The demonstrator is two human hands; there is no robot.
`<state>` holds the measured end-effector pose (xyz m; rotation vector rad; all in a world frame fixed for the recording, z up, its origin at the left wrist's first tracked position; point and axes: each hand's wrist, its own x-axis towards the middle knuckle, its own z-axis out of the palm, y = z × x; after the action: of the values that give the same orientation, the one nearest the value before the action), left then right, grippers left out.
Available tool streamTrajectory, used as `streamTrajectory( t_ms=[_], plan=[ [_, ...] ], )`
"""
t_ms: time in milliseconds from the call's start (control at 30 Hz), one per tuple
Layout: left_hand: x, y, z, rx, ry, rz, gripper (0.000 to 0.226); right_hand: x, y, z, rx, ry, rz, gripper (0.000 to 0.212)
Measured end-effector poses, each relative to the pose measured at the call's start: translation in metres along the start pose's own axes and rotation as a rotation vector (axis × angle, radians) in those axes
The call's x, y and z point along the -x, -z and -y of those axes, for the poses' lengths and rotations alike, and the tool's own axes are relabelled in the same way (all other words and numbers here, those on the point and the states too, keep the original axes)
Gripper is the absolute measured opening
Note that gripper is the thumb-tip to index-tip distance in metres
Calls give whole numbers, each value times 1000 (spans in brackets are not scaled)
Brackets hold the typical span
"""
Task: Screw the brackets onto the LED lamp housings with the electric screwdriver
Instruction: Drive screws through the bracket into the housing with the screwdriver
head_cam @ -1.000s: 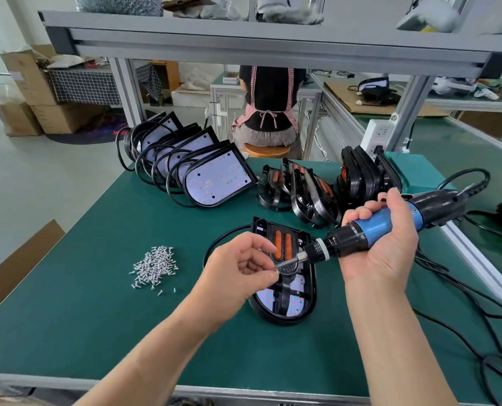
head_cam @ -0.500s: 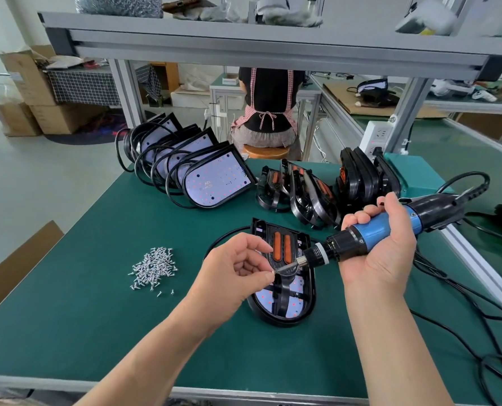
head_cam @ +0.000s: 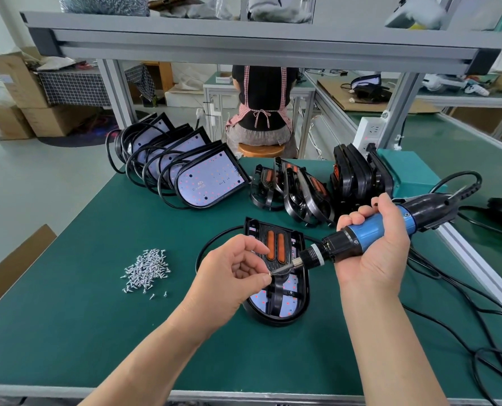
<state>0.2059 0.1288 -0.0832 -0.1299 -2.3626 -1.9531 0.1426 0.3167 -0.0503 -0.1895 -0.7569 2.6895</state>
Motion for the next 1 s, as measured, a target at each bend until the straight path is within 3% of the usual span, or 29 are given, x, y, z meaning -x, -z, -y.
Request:
streamTrajectory(
  t_ms=[200, 667, 900, 1000],
  plan=[
    [3, -6, -1, -103, -49, -29, 43, 0, 2, 1, 10, 11, -14, 16],
    [11, -25, 12, -503, -435, -243, 45, -2, 7, -7, 118, 55, -167, 18],
    [8, -16, 21, -608, -422, -205, 54, -3, 2, -11, 146, 82, -114, 16],
    [5, -6, 20, -492, -356, -208, 39, -7, -4, -10, 163, 111, -80, 18]
  ],
)
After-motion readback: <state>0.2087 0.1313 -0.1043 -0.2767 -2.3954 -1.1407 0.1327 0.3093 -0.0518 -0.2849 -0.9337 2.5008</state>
